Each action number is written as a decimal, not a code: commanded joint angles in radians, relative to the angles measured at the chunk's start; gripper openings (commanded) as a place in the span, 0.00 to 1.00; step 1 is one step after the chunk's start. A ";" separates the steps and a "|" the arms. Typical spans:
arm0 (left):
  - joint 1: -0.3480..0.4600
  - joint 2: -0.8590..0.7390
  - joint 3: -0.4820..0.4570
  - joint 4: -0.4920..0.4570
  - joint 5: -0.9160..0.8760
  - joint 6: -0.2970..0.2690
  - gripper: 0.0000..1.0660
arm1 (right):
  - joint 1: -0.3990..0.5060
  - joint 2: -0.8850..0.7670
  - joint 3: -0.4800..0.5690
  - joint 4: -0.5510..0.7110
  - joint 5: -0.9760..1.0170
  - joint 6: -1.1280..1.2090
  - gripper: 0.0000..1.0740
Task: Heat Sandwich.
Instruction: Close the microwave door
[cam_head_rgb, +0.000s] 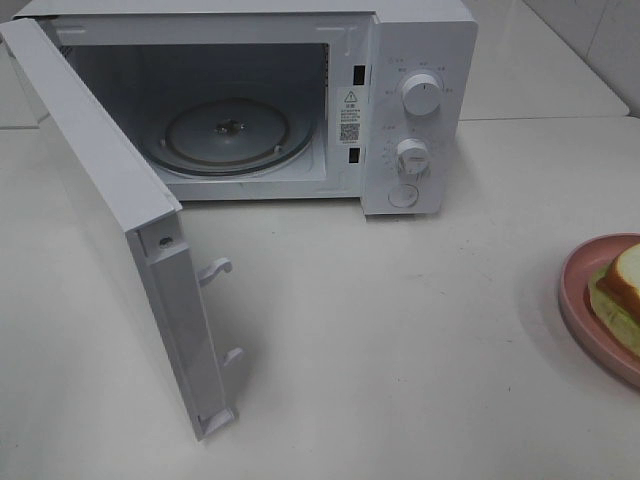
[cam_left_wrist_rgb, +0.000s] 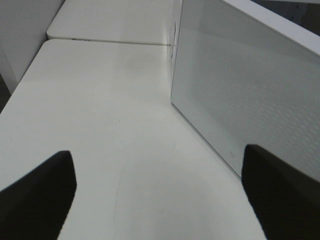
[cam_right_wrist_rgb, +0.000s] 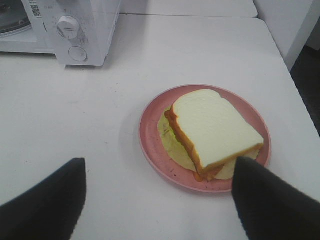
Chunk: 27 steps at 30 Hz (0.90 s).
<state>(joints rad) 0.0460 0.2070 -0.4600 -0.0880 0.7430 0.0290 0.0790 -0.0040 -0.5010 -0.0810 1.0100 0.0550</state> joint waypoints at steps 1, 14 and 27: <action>0.000 0.027 0.050 0.002 -0.152 -0.001 0.65 | -0.007 -0.027 0.002 -0.002 -0.016 -0.010 0.71; 0.000 0.313 0.185 0.002 -0.658 -0.001 0.00 | -0.007 -0.027 0.002 -0.002 -0.016 -0.010 0.71; -0.075 0.787 0.200 0.122 -1.253 -0.002 0.00 | -0.007 -0.027 0.002 -0.002 -0.016 -0.010 0.69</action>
<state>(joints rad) -0.0110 0.9600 -0.2630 -0.0060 -0.4150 0.0290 0.0790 -0.0040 -0.5010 -0.0810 1.0100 0.0550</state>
